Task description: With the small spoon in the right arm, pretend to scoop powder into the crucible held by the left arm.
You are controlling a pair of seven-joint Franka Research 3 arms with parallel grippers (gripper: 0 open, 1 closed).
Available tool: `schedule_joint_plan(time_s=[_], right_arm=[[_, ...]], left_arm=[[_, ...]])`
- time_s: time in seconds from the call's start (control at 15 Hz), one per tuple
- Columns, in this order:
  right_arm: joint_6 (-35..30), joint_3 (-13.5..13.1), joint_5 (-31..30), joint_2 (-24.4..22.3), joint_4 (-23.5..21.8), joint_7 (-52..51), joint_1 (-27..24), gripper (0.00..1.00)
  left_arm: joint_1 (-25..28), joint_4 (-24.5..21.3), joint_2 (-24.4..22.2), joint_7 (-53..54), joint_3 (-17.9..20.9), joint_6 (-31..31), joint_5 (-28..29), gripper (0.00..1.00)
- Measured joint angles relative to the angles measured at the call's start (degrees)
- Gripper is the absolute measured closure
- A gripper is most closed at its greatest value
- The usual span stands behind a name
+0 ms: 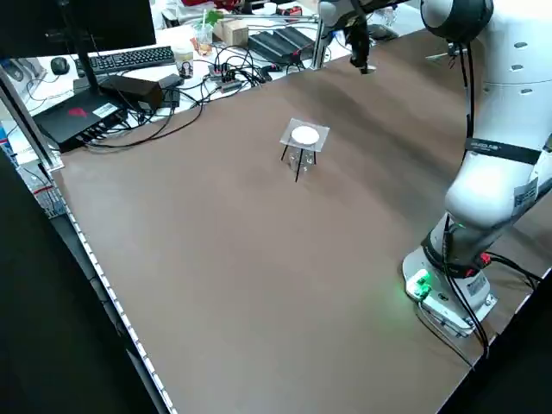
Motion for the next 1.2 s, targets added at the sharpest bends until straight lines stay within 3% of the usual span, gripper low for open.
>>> schedule_joint_plan(time_s=[0.33,0.53,0.73,1.07,1.2], right_arm=[[-0.01,-0.21,-16.08,1.57,-0.58,-15.21,-5.08,0.81],[0.13,-0.33,-24.23,3.33,-0.66,-26.31,-8.12,0.81],[1.49,-0.35,-31.60,4.78,-0.76,-37.48,-10.01,0.81],[5.64,-0.77,-35.16,7.43,-1.00,-52.35,-12.38,0.81],[8.43,-2.71,-35.71,8.59,-1.02,-61.69,-13.59,0.81]], left_arm=[[13.41,-9.44,-5.27,18.02,-1.41,-2.32,0.05,0.93],[20.62,-11.32,-6.48,27.20,-3.22,-7.31,0.05,0.93],[24.60,-11.92,-6.63,34.04,-3.47,-9.51,0.05,0.93],[29.58,-13.92,-6.47,44.13,-3.50,-9.54,1.71,0.93],[31.08,-14.07,-5.72,46.10,-3.51,-9.51,4.60,0.93]])
